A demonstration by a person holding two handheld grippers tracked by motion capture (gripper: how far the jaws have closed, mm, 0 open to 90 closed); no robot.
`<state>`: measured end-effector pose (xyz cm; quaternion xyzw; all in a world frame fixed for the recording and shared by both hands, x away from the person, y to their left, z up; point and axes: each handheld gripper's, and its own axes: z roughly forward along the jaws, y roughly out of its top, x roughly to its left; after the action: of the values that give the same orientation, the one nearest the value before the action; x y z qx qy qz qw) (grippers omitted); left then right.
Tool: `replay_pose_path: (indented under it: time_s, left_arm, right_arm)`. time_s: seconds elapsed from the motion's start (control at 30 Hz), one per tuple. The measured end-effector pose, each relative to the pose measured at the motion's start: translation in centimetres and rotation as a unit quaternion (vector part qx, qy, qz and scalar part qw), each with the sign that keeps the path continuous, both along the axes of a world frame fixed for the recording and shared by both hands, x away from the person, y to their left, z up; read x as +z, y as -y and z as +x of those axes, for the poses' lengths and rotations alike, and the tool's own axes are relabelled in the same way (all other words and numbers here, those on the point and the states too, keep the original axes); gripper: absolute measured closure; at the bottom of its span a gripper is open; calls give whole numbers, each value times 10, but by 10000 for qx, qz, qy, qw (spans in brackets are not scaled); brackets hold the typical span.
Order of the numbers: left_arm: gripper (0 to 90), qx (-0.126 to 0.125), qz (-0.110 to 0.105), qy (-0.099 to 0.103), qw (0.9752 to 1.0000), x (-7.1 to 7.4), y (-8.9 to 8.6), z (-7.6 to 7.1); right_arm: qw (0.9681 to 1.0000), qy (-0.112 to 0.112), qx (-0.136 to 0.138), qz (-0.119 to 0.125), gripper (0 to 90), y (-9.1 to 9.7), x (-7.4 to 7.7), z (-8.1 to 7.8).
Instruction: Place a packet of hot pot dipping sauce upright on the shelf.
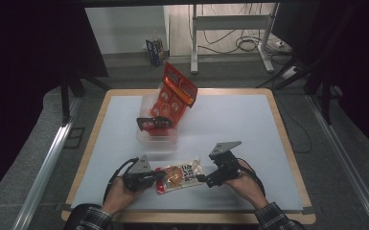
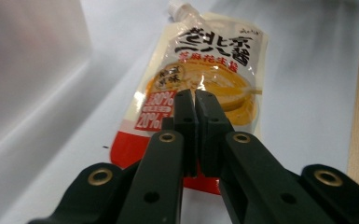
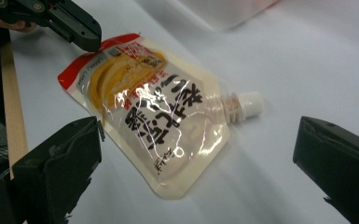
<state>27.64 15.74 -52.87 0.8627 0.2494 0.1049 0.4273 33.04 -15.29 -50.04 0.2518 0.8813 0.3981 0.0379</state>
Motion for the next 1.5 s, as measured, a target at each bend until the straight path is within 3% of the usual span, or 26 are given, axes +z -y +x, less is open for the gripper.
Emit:
replay_pose_path:
  time_s: [0.1,0.23,0.4,0.53,0.63,0.8,1.13,1.23,1.27,1.33,1.37,1.4,1.43,1.5]
  left_arm:
    - [880,-25,109,-177,9998,-6,4,2]
    - [881,22,62,-354,9994,-11,2,4]
    - [900,120,223,-281,9993,-14,4,2]
    - [900,255,302,-319,9987,-16,4,1]
    - [900,275,375,-279,9985,-16,5,0]
    - [900,312,312,-387,9983,-17,2,1]
    - [900,326,258,-434,9982,-17,1,1]
    - [900,329,261,-452,9981,-17,1,1]
    - [900,340,257,-443,9981,-17,1,0]
    - [900,346,259,-448,9981,-17,1,0]
    - [900,354,254,-452,9980,-17,1,0]
    - [900,354,251,-448,9981,-17,1,0]
    - [900,354,251,-448,9981,-17,1,0]
    - [900,361,293,-421,9980,-16,1,-1]
  right_arm:
    - [10000,-69,-2,-34,7,0,-3,-1]
    - [9999,-108,31,-104,7,-2,-6,-2]
    - [9997,-220,60,-105,7,-4,-8,-3]
    - [9991,-411,91,-48,7,-5,-10,-3]
    - [9982,-557,166,-135,7,-9,-15,-5]
    - [9961,-721,280,-426,18,-16,-23,-7]
    - [9955,-779,335,-421,48,-31,-24,-9]
    - [9948,-912,367,-273,87,-36,-24,-7]
    - [9936,-1050,385,-135,119,-40,-24,-5]
    - [9935,-1062,398,-77,141,-41,-23,-4]
    - [9932,-1084,414,-6,174,-43,-22,-3]
    - [9919,-1153,503,171,262,-46,-18,-1]
    - [9919,-1153,503,171,262,-46,-18,-1]
    - [9909,-1207,525,299,368,-48,-15,1]
